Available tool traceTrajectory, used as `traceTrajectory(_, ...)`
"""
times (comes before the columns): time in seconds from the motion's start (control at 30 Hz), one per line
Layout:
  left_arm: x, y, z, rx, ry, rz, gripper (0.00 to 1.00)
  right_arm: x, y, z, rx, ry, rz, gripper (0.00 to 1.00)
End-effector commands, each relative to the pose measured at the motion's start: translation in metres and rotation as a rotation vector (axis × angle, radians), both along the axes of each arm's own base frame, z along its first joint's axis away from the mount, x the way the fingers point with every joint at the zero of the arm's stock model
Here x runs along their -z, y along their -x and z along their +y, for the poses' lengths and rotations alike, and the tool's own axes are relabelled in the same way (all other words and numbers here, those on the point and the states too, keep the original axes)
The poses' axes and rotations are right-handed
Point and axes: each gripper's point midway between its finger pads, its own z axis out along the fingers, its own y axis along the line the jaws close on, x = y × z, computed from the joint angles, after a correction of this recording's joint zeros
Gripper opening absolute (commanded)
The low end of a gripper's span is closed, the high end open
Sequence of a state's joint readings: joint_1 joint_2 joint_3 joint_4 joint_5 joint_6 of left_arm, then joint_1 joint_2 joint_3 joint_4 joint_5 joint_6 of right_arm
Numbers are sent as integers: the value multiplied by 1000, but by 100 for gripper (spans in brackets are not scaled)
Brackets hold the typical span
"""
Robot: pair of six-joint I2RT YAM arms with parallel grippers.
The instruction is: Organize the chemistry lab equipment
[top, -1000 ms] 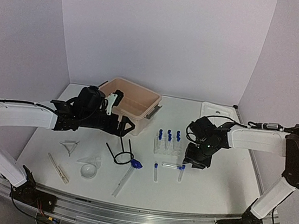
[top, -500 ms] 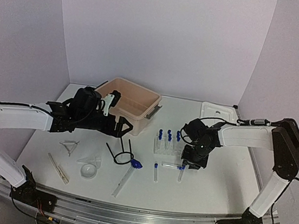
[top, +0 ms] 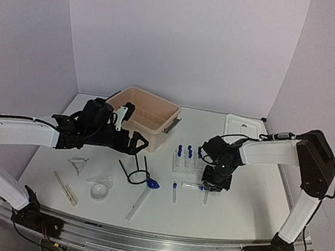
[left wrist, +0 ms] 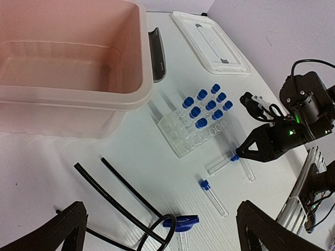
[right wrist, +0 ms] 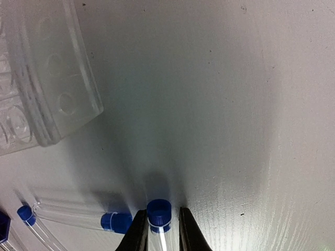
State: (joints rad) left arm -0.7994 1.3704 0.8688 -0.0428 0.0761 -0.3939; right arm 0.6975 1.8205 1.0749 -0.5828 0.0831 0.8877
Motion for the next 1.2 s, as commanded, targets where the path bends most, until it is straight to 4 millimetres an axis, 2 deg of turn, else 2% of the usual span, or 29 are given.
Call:
traceTrajectory(0.0,-18,-2,0,-6,46,-40,100,2,-2,2,-5,16,-5,13)
traceTrajectory(0.2,-19,-1,-1,4,52,-40,100,1,-1,-4,-5,31,-17,0)
traceTrajectory(0.3,-23,9,-10,74,79,-35,100,-16,-3,-7,-25,22,-70,0)
traceTrajectory(0.4,-32,22,-23,180,137,-36,100,-54,-7,2,-103,-70,-176,0)
traceTrajectory(0.47,-42,33,-32,262,184,-43,100,-81,-8,17,-175,-193,-262,0)
traceTrajectory(0.63,-79,73,-62,572,401,-83,100,-180,-13,67,-365,-563,-568,0)
traceTrajectory(0.73,-95,91,-79,755,513,-62,99,-232,-14,85,-437,-721,-736,0)
traceTrajectory(0.83,-91,96,-99,882,559,19,94,-274,-11,99,-506,-855,-863,0)
traceTrajectory(0.93,-91,97,-117,960,578,68,89,-295,-8,109,-560,-921,-926,0)
traceTrajectory(1.0,-91,96,-124,971,584,74,86,-302,-7,115,-582,-950,-949,0)
traceTrajectory(1.17,-92,94,-136,993,602,77,80,-306,-10,122,-602,-972,-987,0)
